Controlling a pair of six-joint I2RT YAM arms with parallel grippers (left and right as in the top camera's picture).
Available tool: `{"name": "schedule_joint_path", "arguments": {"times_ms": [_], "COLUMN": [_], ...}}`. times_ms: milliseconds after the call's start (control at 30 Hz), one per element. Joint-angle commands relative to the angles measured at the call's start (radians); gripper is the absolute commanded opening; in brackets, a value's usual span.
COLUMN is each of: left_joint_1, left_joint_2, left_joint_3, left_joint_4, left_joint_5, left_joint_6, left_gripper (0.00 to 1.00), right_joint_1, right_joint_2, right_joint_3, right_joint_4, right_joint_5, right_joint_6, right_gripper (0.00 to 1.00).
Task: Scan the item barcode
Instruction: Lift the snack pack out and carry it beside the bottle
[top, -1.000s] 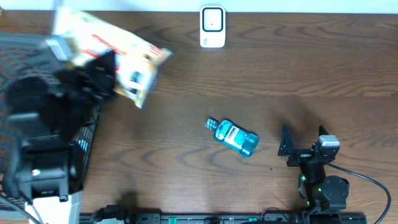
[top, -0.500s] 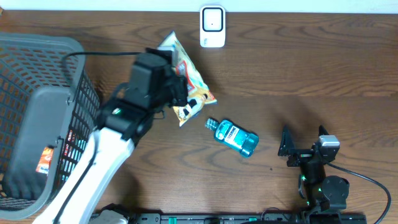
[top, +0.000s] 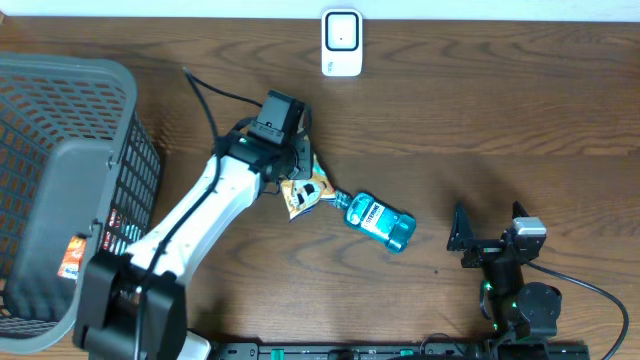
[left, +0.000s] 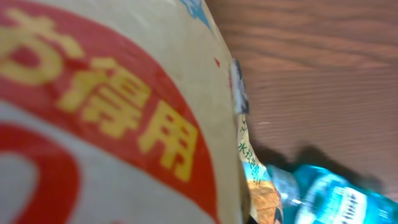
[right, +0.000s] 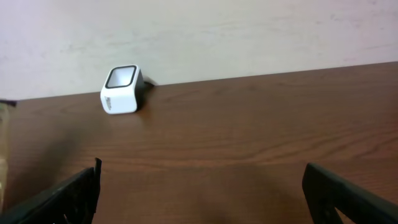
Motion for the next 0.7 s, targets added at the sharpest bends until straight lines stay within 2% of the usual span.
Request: {"name": "schedule_joint_path", "arguments": {"times_ms": [0, 100, 300, 467, 667], "left_joint_1": [-0.002, -0.004, -0.008, -0.046, -0.119], "left_joint_2": [0.039, 0.077, 0.131, 0.146, 0.146], "left_joint_3": [0.008, 0.008, 0.008, 0.007, 0.007], "left_joint_4": [0.003, 0.009, 0.024, 0.070, 0.153], "left_joint_5": [-0.048, -0.059, -0.097, -0.027, -0.028], "left_joint_6": [-0.006, -0.013, -0.112, -0.111, -0.111], "left_gripper": [0.07, 0.07, 0.07, 0.07, 0.08], "right_joint_1": [-0.001, -0.001, -0.001, -0.001, -0.001], "right_joint_2": [-0.005, -0.005, -0.005, -0.005, -0.005], "right_joint_3": [-0.003, -0.003, -0.003, -0.003, -0.003], "right_joint_4": [-0.002, -0.002, -0.002, -0.002, -0.002], "right_joint_5": [0.005, 0.005, 0.005, 0.005, 0.005], "right_joint_6": [0.006, 0.006, 0.006, 0.006, 0.006], "right_gripper": [0.99, 0.99, 0.99, 0.99, 0.99]}}
